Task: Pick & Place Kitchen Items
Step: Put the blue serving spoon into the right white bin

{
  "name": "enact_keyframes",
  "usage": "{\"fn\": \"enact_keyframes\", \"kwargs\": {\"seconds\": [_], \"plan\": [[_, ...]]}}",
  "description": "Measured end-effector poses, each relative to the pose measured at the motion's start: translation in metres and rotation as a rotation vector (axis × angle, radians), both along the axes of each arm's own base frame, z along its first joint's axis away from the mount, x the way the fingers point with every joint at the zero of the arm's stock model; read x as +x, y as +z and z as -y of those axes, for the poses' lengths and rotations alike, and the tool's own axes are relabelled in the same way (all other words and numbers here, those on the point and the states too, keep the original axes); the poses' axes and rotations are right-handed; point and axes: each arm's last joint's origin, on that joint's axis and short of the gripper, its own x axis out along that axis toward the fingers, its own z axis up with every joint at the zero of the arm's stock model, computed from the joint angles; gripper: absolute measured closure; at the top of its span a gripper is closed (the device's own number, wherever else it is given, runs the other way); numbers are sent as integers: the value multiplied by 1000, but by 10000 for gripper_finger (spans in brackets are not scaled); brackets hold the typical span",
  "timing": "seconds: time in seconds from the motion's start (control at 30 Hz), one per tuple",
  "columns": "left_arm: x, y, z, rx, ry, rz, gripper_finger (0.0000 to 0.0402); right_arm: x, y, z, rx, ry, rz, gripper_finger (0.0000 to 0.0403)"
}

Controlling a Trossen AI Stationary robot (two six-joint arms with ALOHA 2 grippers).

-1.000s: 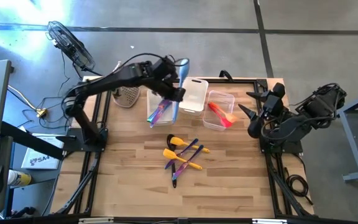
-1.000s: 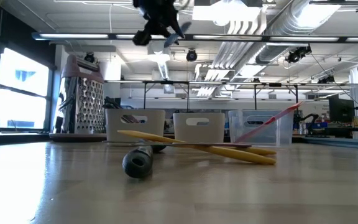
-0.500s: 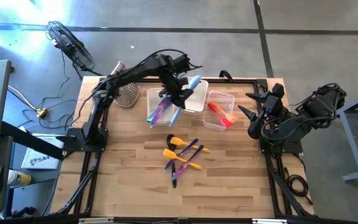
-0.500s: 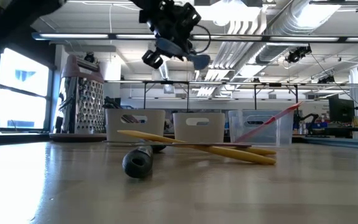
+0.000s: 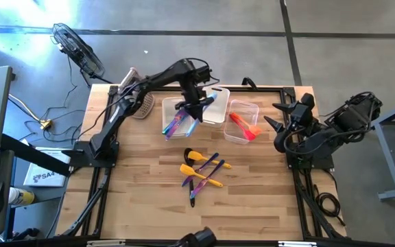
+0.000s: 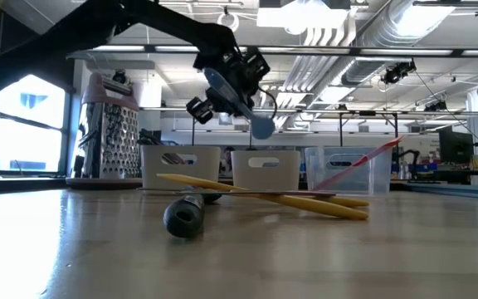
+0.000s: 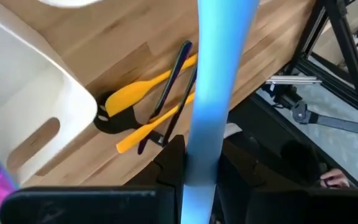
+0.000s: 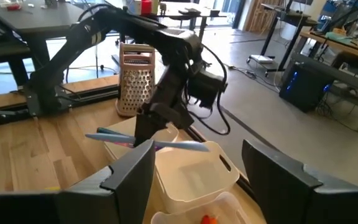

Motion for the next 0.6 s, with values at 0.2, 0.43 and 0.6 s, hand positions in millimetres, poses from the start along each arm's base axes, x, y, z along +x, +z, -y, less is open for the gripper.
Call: {"fn": "enact_keyframes", "kwargs": {"seconds": [0.2,0.43,0.6], "plan": [[5,-14,-2,-66,8,-9,345,0,0,0,-7,-3,-2,168],[10,-32,-17,-128,101,-45,345,0,0,1,-30,-8,-7,168],[14,-43,-25,-185,157,-61,345,0,0,1,-34,-8,-12,168]]}}
